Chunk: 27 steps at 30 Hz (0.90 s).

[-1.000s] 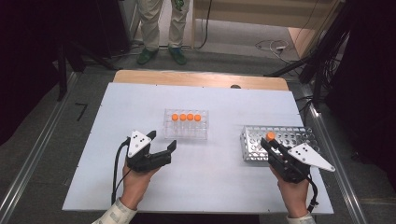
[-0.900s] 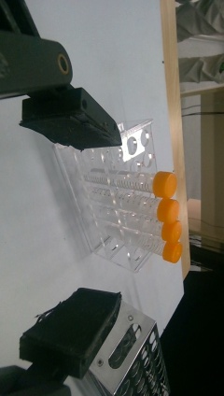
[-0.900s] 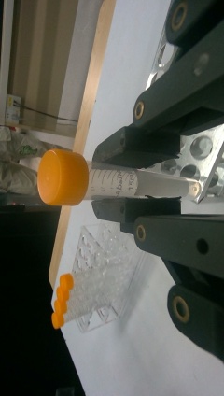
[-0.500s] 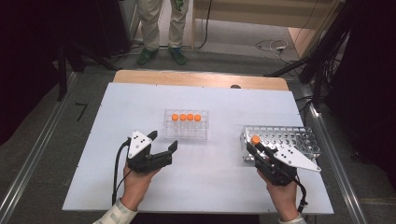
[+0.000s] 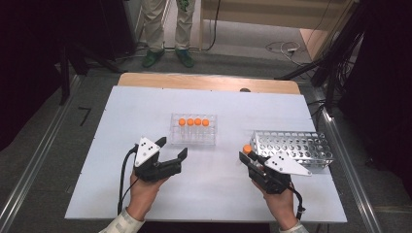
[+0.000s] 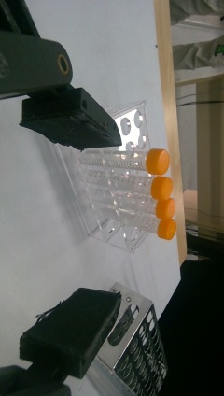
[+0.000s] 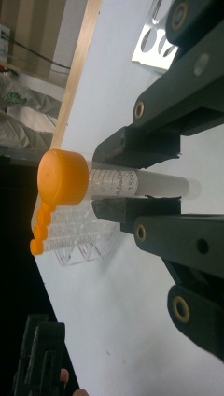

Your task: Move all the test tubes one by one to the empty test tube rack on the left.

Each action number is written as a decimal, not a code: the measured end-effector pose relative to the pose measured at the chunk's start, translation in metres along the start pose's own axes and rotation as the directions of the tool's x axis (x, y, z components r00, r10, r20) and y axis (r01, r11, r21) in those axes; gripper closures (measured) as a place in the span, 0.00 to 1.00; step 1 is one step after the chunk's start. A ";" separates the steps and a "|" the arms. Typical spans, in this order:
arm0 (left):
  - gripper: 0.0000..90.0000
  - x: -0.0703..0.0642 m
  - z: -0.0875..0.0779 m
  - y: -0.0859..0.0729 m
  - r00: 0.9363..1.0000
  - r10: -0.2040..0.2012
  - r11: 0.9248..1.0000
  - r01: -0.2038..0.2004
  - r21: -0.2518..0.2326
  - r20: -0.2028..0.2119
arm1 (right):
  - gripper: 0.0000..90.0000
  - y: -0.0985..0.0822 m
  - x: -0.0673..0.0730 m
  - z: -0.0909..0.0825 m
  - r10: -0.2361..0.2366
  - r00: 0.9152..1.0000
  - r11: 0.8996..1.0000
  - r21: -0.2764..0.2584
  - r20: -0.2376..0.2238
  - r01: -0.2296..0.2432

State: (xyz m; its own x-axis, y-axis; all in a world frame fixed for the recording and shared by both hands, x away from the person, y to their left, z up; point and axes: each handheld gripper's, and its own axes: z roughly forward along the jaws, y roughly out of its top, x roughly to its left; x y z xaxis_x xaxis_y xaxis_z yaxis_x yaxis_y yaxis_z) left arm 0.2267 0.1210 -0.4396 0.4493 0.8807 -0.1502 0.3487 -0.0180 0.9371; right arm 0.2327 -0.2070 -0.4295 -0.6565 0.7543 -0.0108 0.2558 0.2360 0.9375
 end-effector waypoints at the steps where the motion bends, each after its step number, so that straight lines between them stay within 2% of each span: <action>1: 0.23 -0.001 0.000 0.000 1.000 0.001 1.000 -0.001 0.000 0.005 | 0.80 0.000 0.002 0.002 -0.001 1.000 1.000 0.002 -0.005 0.001; 9: 0.24 -0.014 -0.004 0.004 0.999 0.014 1.000 -0.013 -0.021 0.051 | 0.80 -0.001 0.020 0.017 -0.024 0.998 0.999 0.028 -0.057 0.025; 17: 0.26 -0.027 -0.007 0.007 0.994 0.041 0.999 -0.038 -0.034 0.103 | 0.80 0.000 0.034 0.031 -0.038 0.994 0.998 0.044 -0.099 0.043; 21: 0.27 -0.034 -0.007 0.008 0.990 0.058 0.998 -0.054 -0.041 0.128 | 0.80 0.000 0.041 0.037 -0.044 0.992 0.997 0.052 -0.118 0.051; 27: 0.36 -0.042 -0.006 0.006 0.981 0.087 0.996 -0.080 -0.045 0.173 | 0.80 0.002 0.052 0.046 -0.059 0.987 0.996 0.060 -0.147 0.069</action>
State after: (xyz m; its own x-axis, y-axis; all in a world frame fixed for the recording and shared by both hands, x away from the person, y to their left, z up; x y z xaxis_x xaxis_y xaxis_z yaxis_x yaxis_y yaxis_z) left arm 0.2053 0.0861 -0.4254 0.6133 0.7806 -0.1205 0.2740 -0.0671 0.9594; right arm 0.2318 -0.1394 -0.4446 -0.7678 0.6405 -0.0152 0.2518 0.3235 0.9121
